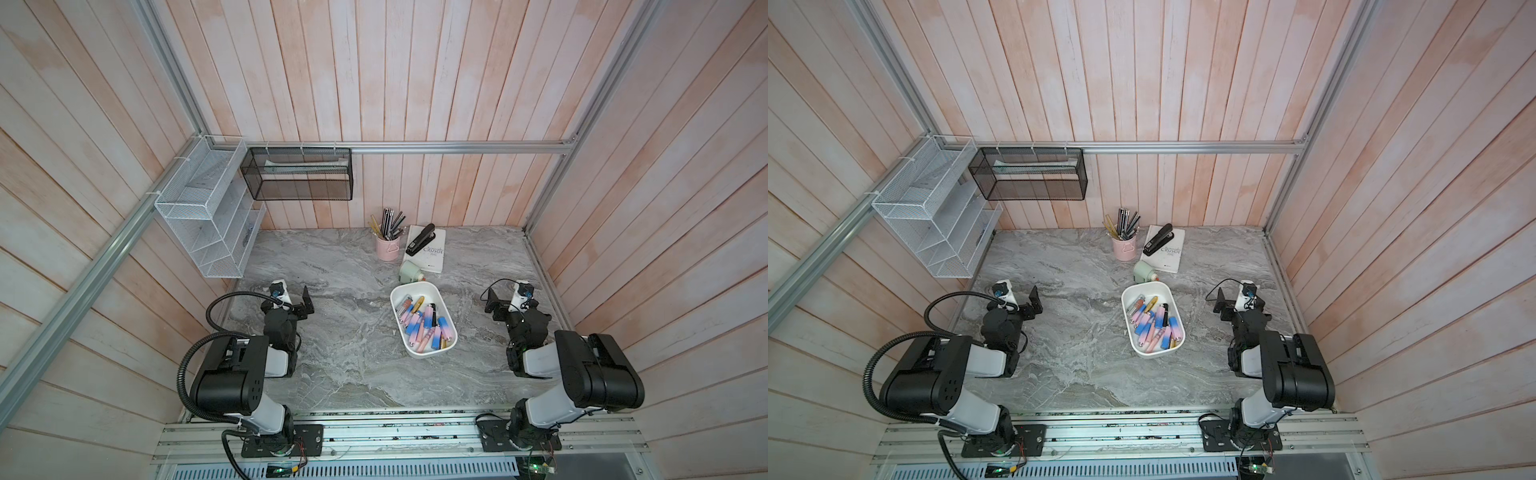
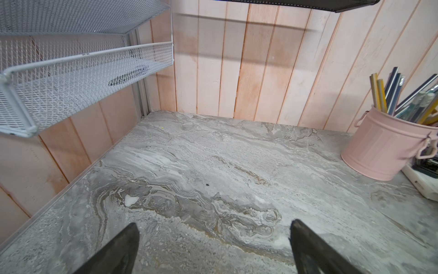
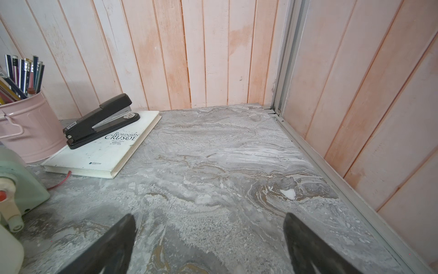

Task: Put the lipstick into the storage box
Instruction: Reset both arms

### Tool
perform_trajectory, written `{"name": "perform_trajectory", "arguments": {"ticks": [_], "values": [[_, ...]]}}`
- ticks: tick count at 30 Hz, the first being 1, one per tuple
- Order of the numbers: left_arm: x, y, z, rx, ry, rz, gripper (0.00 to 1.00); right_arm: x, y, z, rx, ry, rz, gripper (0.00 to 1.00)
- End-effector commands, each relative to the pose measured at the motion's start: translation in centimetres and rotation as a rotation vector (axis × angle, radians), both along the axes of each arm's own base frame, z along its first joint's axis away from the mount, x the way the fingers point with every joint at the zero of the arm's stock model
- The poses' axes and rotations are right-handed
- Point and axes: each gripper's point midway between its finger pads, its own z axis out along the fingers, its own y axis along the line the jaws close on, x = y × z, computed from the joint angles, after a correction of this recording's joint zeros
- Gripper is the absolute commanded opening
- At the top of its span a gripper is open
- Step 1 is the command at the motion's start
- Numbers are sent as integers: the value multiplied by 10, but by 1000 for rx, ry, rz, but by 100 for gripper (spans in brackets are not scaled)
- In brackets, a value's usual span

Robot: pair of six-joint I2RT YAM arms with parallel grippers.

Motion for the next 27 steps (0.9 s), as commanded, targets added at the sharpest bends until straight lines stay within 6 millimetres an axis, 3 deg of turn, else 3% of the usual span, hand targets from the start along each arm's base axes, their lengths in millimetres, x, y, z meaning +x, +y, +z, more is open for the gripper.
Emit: {"name": "perform_trajectory", "arguments": {"ticks": [1,7,27], "values": [[0,-1,5,36,-19,5,100,-1,1,6,-16,-29,-11,98],[2,-6,4,48,-13,-20,100,-8,4,10,-75,-60,-78,98],[3,-4,4,29,-9,-40,100,-1,0,7,-51,-35,-71,98]]}}
